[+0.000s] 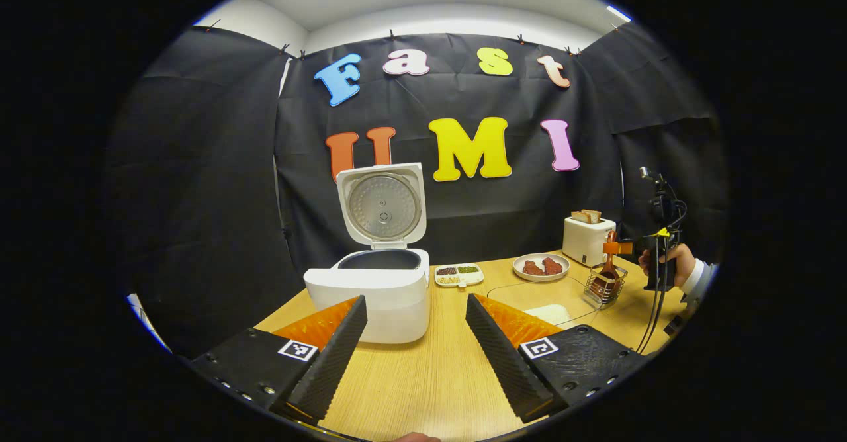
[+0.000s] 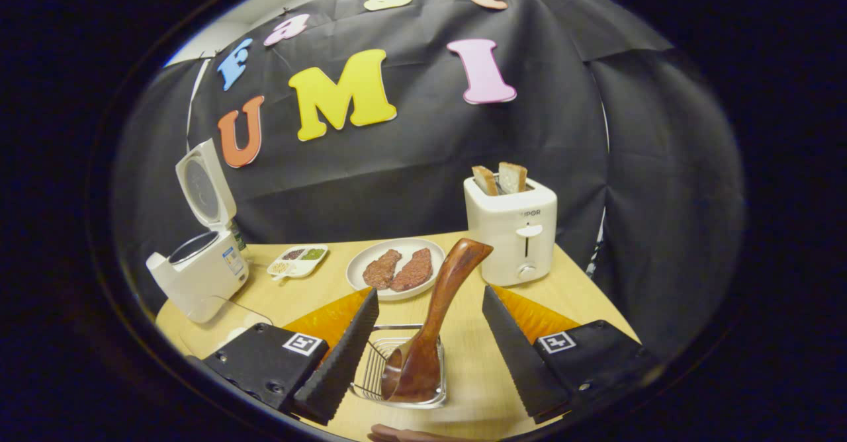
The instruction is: Close the left gripper, press the button to open the rice cooker; take a wooden spoon from the chopstick holder with the right hand, scoop a spoonful of rice and pour it into the rice cooker, then put the wooden spoon back into the chopstick holder.
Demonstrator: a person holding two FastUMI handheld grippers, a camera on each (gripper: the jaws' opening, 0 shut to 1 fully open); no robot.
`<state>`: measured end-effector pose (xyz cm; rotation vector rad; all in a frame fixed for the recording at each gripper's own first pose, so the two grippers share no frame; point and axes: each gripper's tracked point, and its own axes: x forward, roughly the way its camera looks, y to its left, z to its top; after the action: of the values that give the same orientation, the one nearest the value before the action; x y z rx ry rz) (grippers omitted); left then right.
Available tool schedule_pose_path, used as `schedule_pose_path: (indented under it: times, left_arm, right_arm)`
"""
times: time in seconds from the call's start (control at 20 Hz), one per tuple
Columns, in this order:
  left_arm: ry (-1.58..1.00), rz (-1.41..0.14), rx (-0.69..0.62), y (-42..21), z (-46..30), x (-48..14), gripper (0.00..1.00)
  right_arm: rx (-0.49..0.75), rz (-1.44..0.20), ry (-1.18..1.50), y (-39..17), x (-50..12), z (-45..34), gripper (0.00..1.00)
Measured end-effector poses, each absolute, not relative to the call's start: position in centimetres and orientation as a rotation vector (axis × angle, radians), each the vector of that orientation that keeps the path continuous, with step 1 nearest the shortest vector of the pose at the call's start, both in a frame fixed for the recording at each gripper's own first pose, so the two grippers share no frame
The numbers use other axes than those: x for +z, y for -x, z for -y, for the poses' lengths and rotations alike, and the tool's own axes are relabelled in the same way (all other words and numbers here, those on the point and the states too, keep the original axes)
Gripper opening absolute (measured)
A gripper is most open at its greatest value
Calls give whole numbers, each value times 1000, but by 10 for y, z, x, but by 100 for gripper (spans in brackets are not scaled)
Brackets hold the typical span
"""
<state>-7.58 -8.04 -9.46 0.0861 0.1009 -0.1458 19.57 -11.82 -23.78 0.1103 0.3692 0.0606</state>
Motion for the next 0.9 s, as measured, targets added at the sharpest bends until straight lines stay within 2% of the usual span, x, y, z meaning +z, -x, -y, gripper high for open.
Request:
schedule_pose_path:
  times: [0.25, 0.35, 0.4, 0.45, 0.55, 0.6, 0.9]
  left_arm:
    - [-110, -50, -135, 110, 76, -81, 96]
    - [-116, -25, -133, 116, 78, -71, 95]
    - [-111, -13, -131, 121, 80, -70, 96]
    - [-96, -11, -140, 127, 83, -71, 95]
    - [-74, -22, -187, 142, 97, -77, 95]
    - [-79, -13, -196, 145, 99, -74, 96]
    - [-78, 1, -182, 147, 88, -73, 95]
  right_arm:
    - [45, -463, -298, -224, -263, 131, 100]
    - [89, -485, -351, -224, -265, 124, 100]
    - [111, -497, -368, -225, -264, 119, 89]
    - [141, -498, -381, -223, -262, 112, 82]
    - [162, -494, -386, -216, -258, 109, 52]
    - [144, -485, -382, -214, -254, 112, 26]
    - [162, -386, -331, -195, -213, 113, 21]
